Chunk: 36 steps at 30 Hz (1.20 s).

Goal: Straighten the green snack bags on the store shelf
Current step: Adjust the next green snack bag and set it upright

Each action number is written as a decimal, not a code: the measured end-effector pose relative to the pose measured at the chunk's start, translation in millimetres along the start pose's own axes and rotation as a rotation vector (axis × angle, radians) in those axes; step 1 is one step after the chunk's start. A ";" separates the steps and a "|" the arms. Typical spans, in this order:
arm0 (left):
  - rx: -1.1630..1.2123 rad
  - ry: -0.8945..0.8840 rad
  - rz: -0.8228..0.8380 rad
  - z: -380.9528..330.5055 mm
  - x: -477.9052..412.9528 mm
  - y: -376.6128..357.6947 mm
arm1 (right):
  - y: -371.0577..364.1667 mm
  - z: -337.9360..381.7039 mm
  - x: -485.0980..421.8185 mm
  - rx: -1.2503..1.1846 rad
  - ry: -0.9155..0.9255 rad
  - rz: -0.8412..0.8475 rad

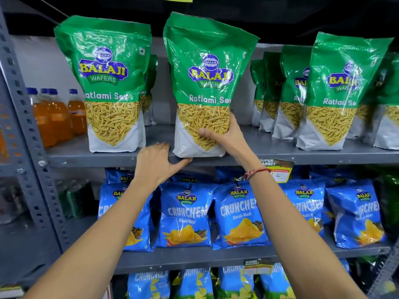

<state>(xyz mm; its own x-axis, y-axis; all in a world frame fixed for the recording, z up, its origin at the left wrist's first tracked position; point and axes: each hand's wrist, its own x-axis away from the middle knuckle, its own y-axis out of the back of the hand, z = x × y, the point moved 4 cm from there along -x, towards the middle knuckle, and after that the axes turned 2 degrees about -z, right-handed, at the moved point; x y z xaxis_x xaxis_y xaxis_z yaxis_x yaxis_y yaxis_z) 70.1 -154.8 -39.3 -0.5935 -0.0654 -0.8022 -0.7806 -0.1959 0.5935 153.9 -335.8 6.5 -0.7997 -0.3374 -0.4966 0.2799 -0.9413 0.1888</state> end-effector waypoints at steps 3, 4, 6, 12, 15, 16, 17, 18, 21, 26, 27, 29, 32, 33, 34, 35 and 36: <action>-0.027 -0.002 0.010 0.3 -0.3 -0.4 | -0.5 -2.7 -3.5 0.019 0.005 -0.021; -0.038 0.000 0.016 0.5 -0.5 -1.0 | -1.2 -3.4 -5.1 0.025 0.007 -0.027; -0.043 0.006 0.022 0.8 -0.6 -1.7 | -2.1 -5.6 -9.1 0.032 0.008 -0.040; -0.026 0.022 0.029 1.5 -0.7 -4.7 | -2.2 -9.7 -18.6 0.050 -0.001 -0.051; -0.033 0.026 0.041 2.0 -0.5 -5.0 | -2.8 -11.2 -21.1 0.048 0.000 -0.048; -0.031 0.027 0.045 2.0 -0.5 -4.5 | -2.9 -11.1 -21.0 0.048 -0.002 -0.046; -0.029 0.024 0.044 1.7 -0.4 -4.0 | -3.0 -11.8 -21.6 0.051 0.000 -0.046; -0.026 0.024 0.048 0.9 -0.2 -3.2 | -3.0 -12.2 -22.0 0.053 0.001 -0.045; -0.028 0.024 0.049 0.2 -0.1 -1.6 | -2.4 -13.4 -22.9 0.055 -0.002 -0.043; -0.026 0.019 0.054 -1.1 0.1 0.9 | -2.8 -12.6 -23.2 0.067 -0.009 -0.033; -0.021 0.017 0.051 -1.1 0.3 1.1 | -2.9 -12.9 -23.8 0.065 -0.006 -0.036; -0.016 0.018 0.060 -1.6 1.1 1.9 | -2.7 -12.2 -22.5 0.061 -0.009 -0.036; -0.055 0.018 0.092 -2.5 1.4 2.3 | -2.9 -8.1 -16.6 0.074 -0.020 -0.029; -0.057 0.014 0.088 -2.1 0.6 2.6 | -2.7 -6.3 -15.2 0.073 -0.016 -0.028; -0.061 0.010 0.085 -1.9 -0.4 2.9 | -2.3 -2.3 -12.6 0.079 -0.019 -0.039; -0.063 0.011 0.089 0.0 -0.2 2.6 | -0.3 -0.4 -12.2 0.057 -0.013 -0.059; -0.052 0.014 0.096 -1.0 -0.2 1.7 | 2.9 4.7 -8.0 0.060 -0.009 -0.108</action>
